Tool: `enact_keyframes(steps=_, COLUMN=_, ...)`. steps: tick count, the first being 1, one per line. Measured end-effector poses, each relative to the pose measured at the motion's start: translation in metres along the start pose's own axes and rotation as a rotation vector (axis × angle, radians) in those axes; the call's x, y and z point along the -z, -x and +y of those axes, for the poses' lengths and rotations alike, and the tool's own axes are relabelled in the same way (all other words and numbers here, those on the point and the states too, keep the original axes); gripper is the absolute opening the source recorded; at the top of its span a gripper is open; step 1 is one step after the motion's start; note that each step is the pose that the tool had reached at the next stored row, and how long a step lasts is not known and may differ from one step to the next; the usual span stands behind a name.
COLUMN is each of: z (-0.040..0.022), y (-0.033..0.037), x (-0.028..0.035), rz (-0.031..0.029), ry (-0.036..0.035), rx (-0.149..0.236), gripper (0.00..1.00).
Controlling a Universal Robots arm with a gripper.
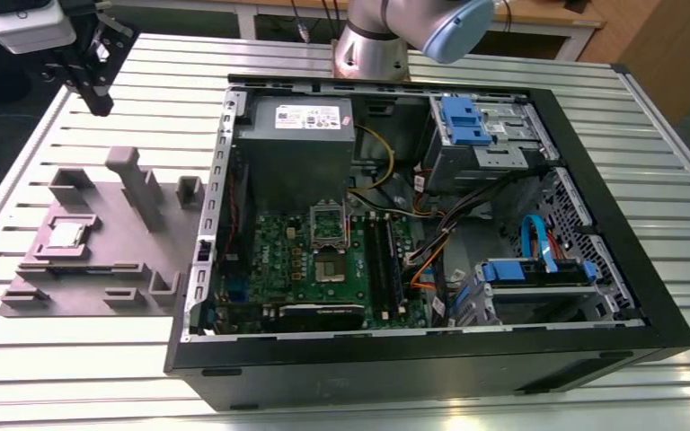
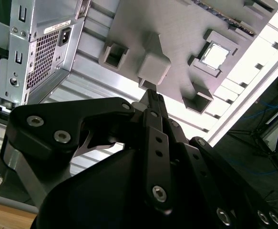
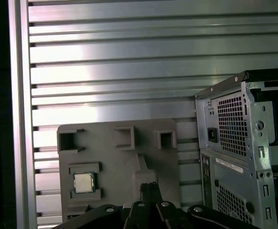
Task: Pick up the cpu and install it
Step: 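Reach for the cpu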
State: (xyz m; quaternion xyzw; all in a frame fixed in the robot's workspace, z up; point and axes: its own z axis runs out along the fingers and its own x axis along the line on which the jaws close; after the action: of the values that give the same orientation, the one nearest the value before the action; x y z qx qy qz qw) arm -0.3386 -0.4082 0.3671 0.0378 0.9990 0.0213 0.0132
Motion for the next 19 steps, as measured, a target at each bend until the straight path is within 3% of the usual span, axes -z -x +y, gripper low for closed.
enact_keyframes(steps=11, z=-0.0004, y=-0.0029, x=-0.0030, rz=-0.0002, ry=0.0000, rx=0.000, gripper=0.10)
enact_keyframes(steps=19, z=-0.0019, y=-0.0179, x=-0.0130, rz=-0.0001, ry=0.0000, rx=0.000, gripper=0.10)
